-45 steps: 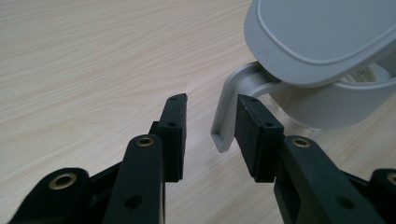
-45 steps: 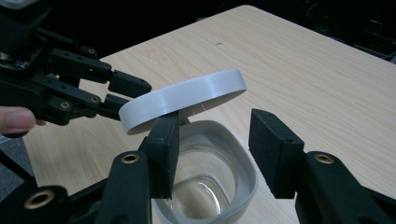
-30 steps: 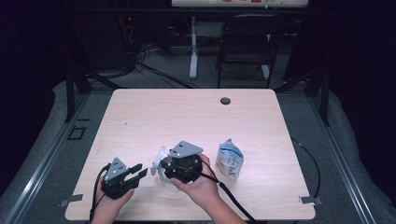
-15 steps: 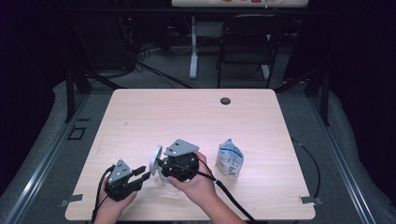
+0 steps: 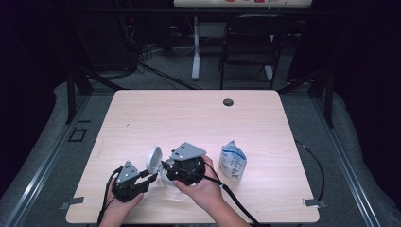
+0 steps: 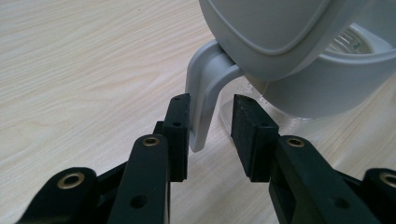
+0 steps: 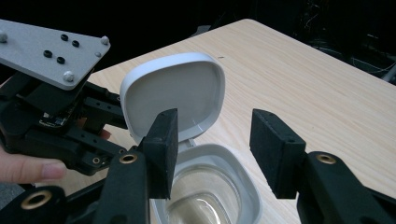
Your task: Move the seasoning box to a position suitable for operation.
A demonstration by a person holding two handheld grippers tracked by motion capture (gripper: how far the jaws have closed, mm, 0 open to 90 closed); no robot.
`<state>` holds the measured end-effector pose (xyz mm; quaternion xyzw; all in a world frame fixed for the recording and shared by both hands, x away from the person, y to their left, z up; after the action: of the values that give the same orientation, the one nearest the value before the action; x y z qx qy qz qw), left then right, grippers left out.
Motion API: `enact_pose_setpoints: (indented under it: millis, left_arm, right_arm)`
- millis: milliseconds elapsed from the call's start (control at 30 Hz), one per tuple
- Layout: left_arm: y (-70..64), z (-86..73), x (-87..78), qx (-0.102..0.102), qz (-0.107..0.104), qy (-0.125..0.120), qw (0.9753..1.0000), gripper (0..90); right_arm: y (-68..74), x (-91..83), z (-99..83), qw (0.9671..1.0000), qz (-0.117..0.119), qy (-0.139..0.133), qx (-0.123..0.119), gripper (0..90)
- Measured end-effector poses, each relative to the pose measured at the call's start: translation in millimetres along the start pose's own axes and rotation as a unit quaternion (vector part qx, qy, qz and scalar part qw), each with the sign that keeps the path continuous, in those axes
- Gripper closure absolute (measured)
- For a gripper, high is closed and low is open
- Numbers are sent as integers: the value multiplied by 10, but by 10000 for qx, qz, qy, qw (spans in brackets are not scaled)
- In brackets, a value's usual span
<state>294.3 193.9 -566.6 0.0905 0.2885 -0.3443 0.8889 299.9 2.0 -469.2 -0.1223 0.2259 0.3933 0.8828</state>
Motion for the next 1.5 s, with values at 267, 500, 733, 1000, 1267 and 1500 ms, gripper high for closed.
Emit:
enact_pose_setpoints:
  millis: [267,500,733,1000,1267,1500]
  left_arm:
    - [-33,-7,10,50,-54,17,10000,702]
    - [-64,8,-21,57,-142,24,9999,724]
    - [-81,12,-66,72,-161,42,9998,752]
    - [-121,18,-88,82,-92,46,9999,774]
    - [-156,8,-102,135,-93,99,9998,807]
    - [-172,4,-108,105,-116,66,9999,818]
  right_arm:
    - [-76,-168,-49,9999,-78,-120,19,517]
    - [-132,-357,-90,9996,-123,-244,53,516]
    - [-153,-537,-244,9994,-127,-309,95,515]
    - [-191,-680,-385,9988,-130,-399,233,515]
    - [-242,-765,-574,9984,-175,-362,400,516]
    - [-316,-820,-780,9979,-251,-236,544,515]
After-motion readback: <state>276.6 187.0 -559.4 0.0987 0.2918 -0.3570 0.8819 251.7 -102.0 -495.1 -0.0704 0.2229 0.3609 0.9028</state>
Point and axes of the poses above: each handheld gripper's, and its own axes: x roughly forward along the jaws, z roughly out of its top, y roughly to its left, the point moved 3 cm from there along x, roughly forward along the jaws
